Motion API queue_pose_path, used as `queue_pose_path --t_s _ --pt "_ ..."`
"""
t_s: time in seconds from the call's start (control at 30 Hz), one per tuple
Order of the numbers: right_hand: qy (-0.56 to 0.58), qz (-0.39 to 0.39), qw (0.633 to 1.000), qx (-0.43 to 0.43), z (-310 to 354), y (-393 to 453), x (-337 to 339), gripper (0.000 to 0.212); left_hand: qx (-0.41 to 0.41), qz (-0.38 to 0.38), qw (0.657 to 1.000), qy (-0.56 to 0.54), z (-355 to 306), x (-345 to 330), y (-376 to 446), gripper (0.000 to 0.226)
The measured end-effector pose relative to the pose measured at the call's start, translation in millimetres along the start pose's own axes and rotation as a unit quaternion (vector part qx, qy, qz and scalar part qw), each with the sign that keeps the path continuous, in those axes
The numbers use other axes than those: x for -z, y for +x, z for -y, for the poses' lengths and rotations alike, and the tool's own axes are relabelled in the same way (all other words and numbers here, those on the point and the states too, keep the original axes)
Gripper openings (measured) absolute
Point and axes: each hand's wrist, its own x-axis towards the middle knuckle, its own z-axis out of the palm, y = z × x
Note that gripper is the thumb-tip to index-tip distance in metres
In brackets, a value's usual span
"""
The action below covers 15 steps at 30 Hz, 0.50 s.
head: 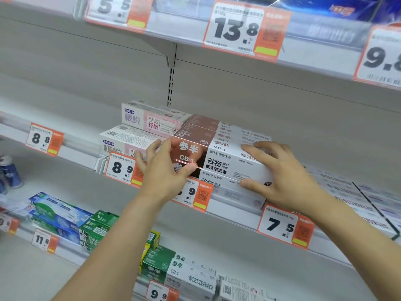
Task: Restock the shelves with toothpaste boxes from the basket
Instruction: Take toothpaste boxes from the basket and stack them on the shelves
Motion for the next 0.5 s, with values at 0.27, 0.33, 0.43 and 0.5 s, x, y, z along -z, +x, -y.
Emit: queue_pose_path --t_s 0.27,0.33,0.43,0.5 --pt "-0.024 0.011 1.000 -0.005 5 -1 4 0.083 0.002 -0.015 1.000 0.005 3 -3 0 0.058" --pt "-0.019 0.005 1.000 -0.009 7 -2 4 0.083 -0.004 -0.018 1.000 0.007 3 -3 0 0.061" --pt "-0.022 0.006 1.000 -0.014 13 -6 8 0.084 -0.012 -0.021 0.999 0.022 2 -4 -2 0.078" --pt "-0.019 -0.028 0.999 -0.023 20 -11 12 0.083 -0.032 -0.049 0.998 0.017 0 -4 -7 0.083"
